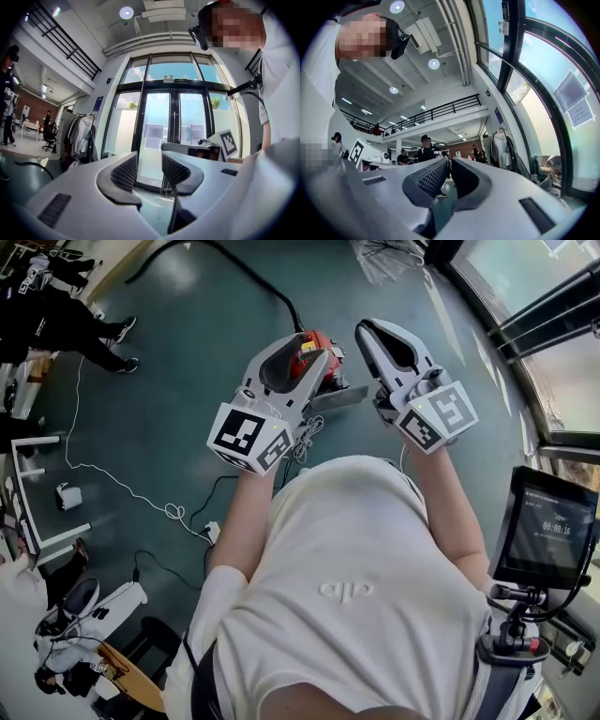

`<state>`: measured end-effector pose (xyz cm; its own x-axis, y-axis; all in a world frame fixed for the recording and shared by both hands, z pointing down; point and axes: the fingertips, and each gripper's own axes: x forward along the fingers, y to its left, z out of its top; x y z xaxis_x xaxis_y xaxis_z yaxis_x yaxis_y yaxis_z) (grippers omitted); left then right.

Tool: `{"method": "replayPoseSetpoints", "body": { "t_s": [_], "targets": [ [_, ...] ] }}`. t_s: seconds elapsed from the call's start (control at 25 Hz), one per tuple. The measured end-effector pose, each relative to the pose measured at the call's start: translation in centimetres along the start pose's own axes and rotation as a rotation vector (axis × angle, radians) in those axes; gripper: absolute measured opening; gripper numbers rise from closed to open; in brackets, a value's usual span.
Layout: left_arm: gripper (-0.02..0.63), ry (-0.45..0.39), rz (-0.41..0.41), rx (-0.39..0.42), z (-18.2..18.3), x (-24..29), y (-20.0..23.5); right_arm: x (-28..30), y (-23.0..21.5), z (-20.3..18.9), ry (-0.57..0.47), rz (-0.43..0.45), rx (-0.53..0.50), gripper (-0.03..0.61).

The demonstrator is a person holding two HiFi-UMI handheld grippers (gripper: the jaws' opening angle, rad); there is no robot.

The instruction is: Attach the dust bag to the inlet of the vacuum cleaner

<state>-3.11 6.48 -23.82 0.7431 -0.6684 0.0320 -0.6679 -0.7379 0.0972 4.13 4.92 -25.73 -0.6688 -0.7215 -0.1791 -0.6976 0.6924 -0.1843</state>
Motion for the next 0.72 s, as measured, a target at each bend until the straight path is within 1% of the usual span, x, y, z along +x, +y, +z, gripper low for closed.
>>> {"method": "replayPoseSetpoints", "body": {
  "t_s": [0.16, 0.2, 0.24, 0.28, 0.44, 0.56, 0.64, 0.72],
  "targets": [
    [0.159, -0.008, 0.004, -0.017, 0.2, -0.5, 0.4, 0.0, 0.3, -0.2, 0.005, 0.004, 0.010, 0.040],
    [0.117, -0.009, 0.004, -0.024, 0.3, -0.7, 0.5, 0.0, 0.3, -0.3, 0.009, 0.004, 0.012, 0.040],
    [0.044, -0.013, 0.008, -0.032, 0.3, -0.9, 0.7, 0.0, 0.3, -0.4, 0.013, 0.006, 0.018, 0.040],
    [0.006, -0.017, 0.013, -0.039, 0.4, -1.1, 0.9, 0.0, 0.3, -0.5, 0.017, 0.008, 0.028, 0.040],
    [0.006, 0.021, 0.019, -0.041, -0.1, -1.2, 0.9, -0.1, 0.4, -0.8, 0.029, 0.014, 0.045, 0.040],
    [0.006, 0.016, -0.004, -0.069, -0.2, -1.1, 0.4, -0.1, 0.6, -0.9, 0.037, 0.018, 0.037, 0.040],
    [0.006, 0.009, -0.009, -0.056, -0.1, -1.1, 0.1, -0.1, 0.7, -1.0, 0.040, 0.018, 0.043, 0.040],
    [0.006, 0.015, -0.009, -0.022, -0.1, -1.0, -0.2, 0.0, 0.7, -1.1, 0.044, 0.018, 0.046, 0.040]
  ]
}}
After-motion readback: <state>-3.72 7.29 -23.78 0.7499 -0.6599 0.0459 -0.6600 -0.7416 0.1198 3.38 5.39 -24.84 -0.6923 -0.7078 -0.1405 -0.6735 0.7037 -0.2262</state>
